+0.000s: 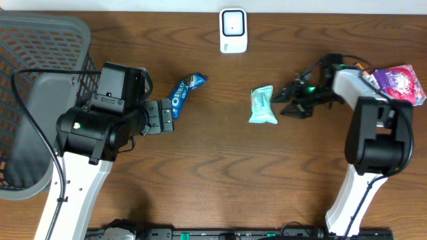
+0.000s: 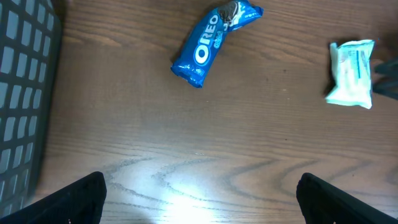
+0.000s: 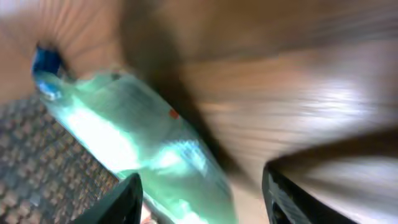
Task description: Scan the item barcode
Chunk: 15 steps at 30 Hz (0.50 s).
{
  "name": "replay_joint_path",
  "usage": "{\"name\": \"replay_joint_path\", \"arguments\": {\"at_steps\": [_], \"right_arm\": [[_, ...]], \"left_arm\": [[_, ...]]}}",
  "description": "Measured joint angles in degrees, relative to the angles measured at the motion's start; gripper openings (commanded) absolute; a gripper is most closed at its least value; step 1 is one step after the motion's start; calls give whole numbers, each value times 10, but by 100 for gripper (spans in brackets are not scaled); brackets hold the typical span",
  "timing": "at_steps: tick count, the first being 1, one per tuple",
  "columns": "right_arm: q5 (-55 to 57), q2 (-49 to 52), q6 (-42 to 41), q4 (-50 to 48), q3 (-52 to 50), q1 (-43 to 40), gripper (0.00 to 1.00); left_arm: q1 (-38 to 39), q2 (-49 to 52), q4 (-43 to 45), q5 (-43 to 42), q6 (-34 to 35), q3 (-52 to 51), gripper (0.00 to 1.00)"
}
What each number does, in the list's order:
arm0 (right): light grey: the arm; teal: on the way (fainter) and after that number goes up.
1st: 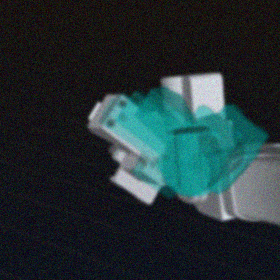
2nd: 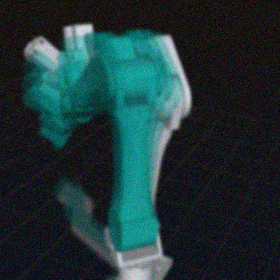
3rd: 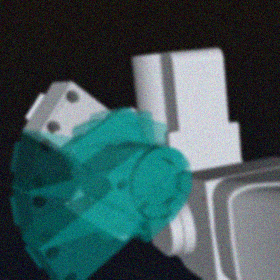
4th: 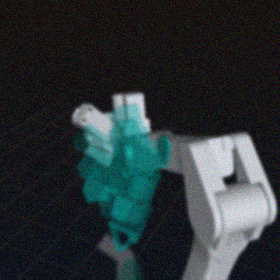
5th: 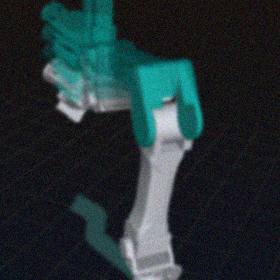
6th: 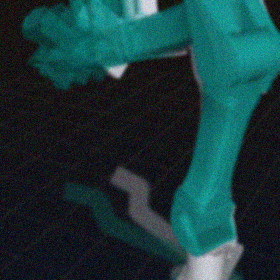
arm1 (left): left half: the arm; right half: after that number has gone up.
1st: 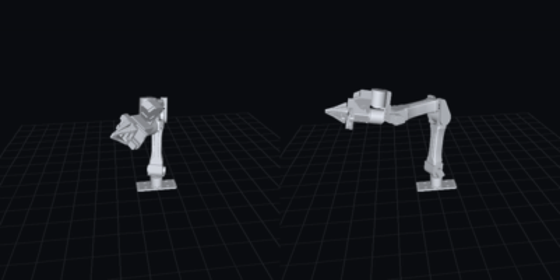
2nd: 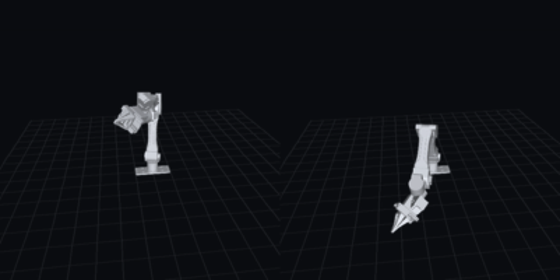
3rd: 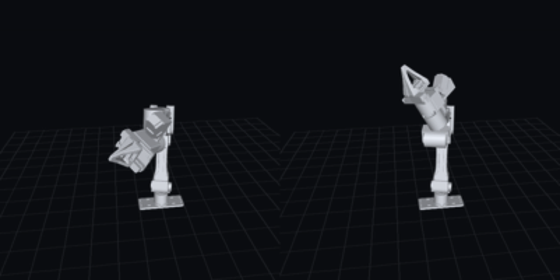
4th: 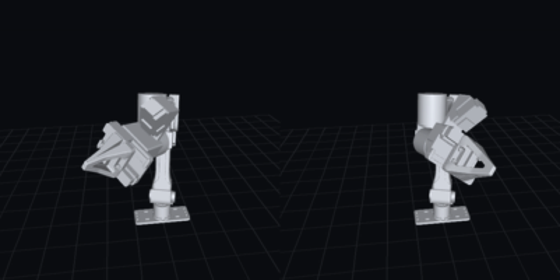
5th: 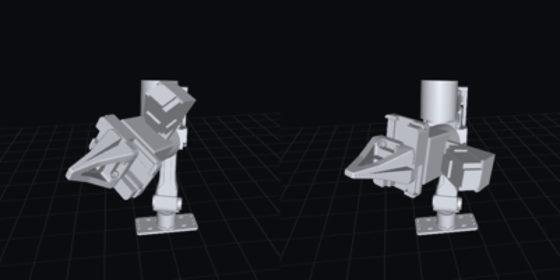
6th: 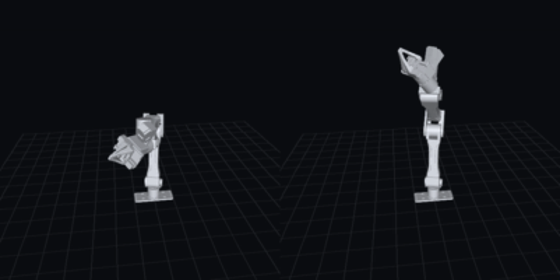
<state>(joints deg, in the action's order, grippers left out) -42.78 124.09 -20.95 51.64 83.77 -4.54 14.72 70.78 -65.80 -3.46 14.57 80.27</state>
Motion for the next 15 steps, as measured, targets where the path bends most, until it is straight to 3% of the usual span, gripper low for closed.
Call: {"name": "replay_joint_path", "arguments": {"at_steps": [2, 5, 15], "right_arm": [[40, -9, 15, 43, 23, -8, 61], [86, -34, 43, 83, 57, -4, 73], [142, -67, 84, 53, 79, 67, 80]], "left_arm": [[0, 0, 0, 0, 0, 0, 98], [0, 0, 0, 0, 0, 0, 98], [0, 0, 0, 0, 0, 0, 98]]}}
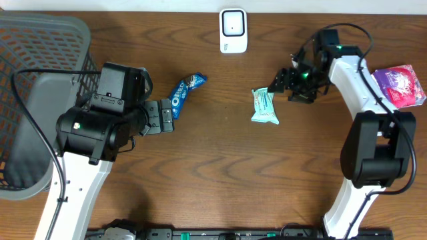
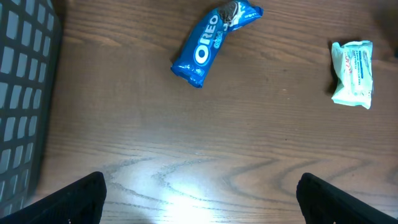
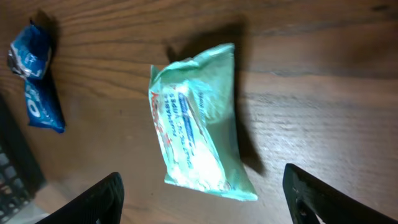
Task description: Scan the item barcode
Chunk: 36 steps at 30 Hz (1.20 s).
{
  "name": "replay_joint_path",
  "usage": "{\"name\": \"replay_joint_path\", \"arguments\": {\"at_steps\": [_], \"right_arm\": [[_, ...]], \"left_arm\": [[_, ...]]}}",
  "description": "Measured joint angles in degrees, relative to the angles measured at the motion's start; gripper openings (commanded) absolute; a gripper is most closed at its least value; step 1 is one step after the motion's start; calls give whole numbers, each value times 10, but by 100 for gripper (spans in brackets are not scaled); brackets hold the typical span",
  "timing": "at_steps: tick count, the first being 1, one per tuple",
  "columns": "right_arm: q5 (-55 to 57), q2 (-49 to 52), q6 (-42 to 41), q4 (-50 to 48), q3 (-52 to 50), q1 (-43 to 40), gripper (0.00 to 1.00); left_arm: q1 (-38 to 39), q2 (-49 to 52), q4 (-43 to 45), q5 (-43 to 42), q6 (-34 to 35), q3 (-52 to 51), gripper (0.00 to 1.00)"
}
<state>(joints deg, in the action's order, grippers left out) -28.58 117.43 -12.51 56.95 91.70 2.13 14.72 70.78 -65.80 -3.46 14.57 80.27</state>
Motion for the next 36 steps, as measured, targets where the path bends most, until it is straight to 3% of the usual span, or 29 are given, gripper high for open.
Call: {"name": "replay_joint_path", "arguments": {"at_steps": [9, 14, 18, 22, 32, 36], "right_arm": [[17, 10, -26, -97, -82, 26, 73], [10, 5, -51, -181, -139, 49, 49], [-3, 0, -80, -244, -174, 61, 14], [-19, -1, -97, -249, -182, 63, 1], [-69, 17, -143, -263, -133, 64, 1], [-78, 19, -212, -352, -73, 68, 1]], "left_arm": [[0, 0, 0, 0, 0, 0, 98], [0, 0, 0, 0, 0, 0, 98], [0, 0, 0, 0, 0, 0, 98], [0, 0, 0, 0, 0, 0, 98], [0, 0, 0, 0, 0, 0, 98], [0, 0, 0, 0, 0, 0, 98]]}}
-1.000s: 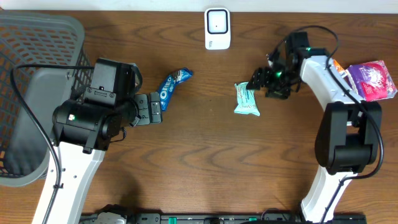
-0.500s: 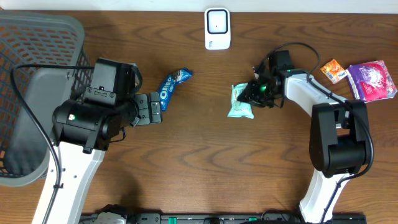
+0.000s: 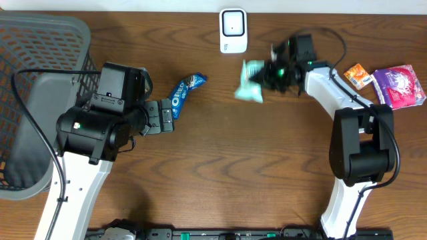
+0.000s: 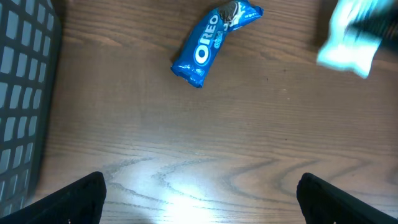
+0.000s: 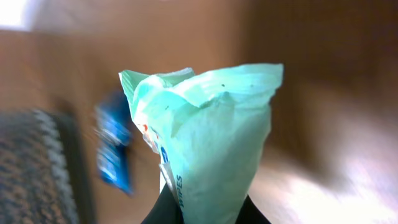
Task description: Scan the item barcode
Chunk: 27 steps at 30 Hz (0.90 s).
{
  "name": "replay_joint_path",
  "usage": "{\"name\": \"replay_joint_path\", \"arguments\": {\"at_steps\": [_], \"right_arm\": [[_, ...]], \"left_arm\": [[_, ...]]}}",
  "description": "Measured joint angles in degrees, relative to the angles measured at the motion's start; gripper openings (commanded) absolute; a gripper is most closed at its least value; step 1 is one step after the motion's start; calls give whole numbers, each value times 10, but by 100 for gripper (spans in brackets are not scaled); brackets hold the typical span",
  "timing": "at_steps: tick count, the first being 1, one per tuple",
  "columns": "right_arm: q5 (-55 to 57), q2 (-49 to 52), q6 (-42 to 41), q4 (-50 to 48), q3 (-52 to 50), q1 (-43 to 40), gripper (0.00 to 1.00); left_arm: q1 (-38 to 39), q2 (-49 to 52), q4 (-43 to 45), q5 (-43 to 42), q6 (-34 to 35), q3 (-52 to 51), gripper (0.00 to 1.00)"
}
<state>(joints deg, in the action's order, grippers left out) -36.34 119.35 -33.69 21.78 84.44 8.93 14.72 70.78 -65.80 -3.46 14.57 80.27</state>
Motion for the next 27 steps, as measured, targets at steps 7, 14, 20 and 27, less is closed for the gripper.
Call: {"name": "replay_joint_path", "arguments": {"at_steps": [7, 14, 20, 27], "right_arm": [[8, 0, -162, -200, 29, 15, 1], [87, 0, -265, -299, 33, 52, 1], [231, 0, -245, -389, 43, 74, 1], [285, 54, -232, -417, 106, 78, 1]], "left_arm": [[0, 0, 0, 0, 0, 0, 98], [0, 0, 0, 0, 0, 0, 98], [0, 0, 0, 0, 0, 0, 98], [0, 0, 0, 0, 0, 0, 98]]}}
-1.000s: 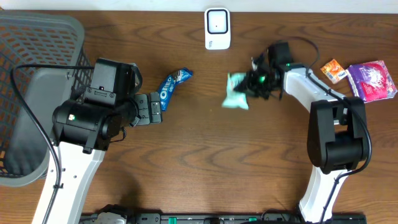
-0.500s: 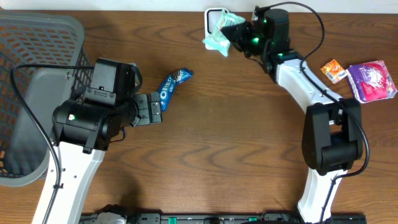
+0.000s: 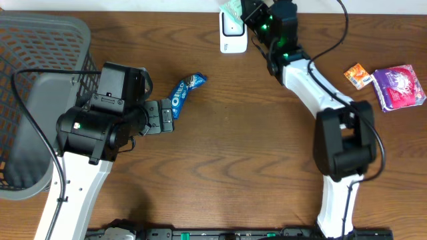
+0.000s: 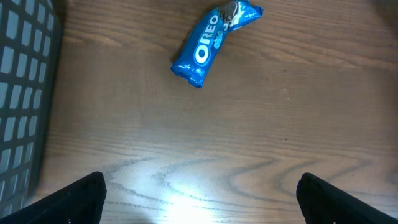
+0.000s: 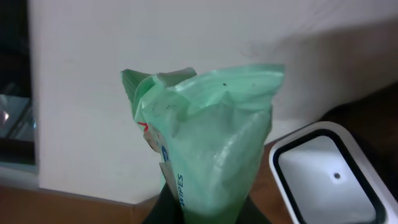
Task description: Scan the item barcode
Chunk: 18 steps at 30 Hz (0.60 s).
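The mint-green wipes pack hangs at the table's far edge, just above the white barcode scanner. My right gripper is shut on it. In the right wrist view the pack stands upright between the jaws, with the scanner at the lower right and a white wall behind. My left gripper rests open over the table left of centre, its dark fingertips wide apart with nothing between them.
A blue Oreo pack lies just ahead of the left gripper. A grey mesh basket fills the left side. An orange packet and a purple pack lie at the far right.
My right gripper has moved with the green pack from right of the scanner, over the table, up to the far edge above the scanner. The left arm is unchanged.
The green pack lay flat mid-table with my right gripper beside it, then open above it. Then the gripper was shut on the pack, lifted near the scanner. Now it holds the pack over the scanner. The left arm stayed still throughout.
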{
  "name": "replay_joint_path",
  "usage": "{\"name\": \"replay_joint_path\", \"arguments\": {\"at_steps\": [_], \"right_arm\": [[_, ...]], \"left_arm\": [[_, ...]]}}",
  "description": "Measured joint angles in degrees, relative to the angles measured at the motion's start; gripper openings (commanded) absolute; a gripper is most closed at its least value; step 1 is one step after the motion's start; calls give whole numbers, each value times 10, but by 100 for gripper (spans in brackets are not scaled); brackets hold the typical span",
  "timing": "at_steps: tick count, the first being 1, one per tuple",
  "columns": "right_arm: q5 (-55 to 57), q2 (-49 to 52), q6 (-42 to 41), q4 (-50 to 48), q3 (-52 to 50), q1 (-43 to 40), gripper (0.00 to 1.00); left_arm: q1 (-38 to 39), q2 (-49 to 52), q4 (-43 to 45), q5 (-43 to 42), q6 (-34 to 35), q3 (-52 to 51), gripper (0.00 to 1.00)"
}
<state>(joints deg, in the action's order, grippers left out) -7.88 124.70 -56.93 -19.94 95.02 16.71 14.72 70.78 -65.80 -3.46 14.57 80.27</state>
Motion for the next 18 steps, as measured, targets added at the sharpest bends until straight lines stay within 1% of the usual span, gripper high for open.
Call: {"name": "replay_joint_path", "arguments": {"at_steps": [3, 7, 12, 18], "right_arm": [[-8, 51, 4, 17, 48, 1, 1], [-15, 96, 22, 84, 95, 2, 1], [-10, 104, 60, 129, 106, 2, 1], [-8, 104, 101, 138, 114, 1, 1]], "left_arm": [[0, 0, 0, 0, 0, 0, 98], [0, 0, 0, 0, 0, 0, 98], [0, 0, 0, 0, 0, 0, 98], [0, 0, 0, 0, 0, 0, 98]]}}
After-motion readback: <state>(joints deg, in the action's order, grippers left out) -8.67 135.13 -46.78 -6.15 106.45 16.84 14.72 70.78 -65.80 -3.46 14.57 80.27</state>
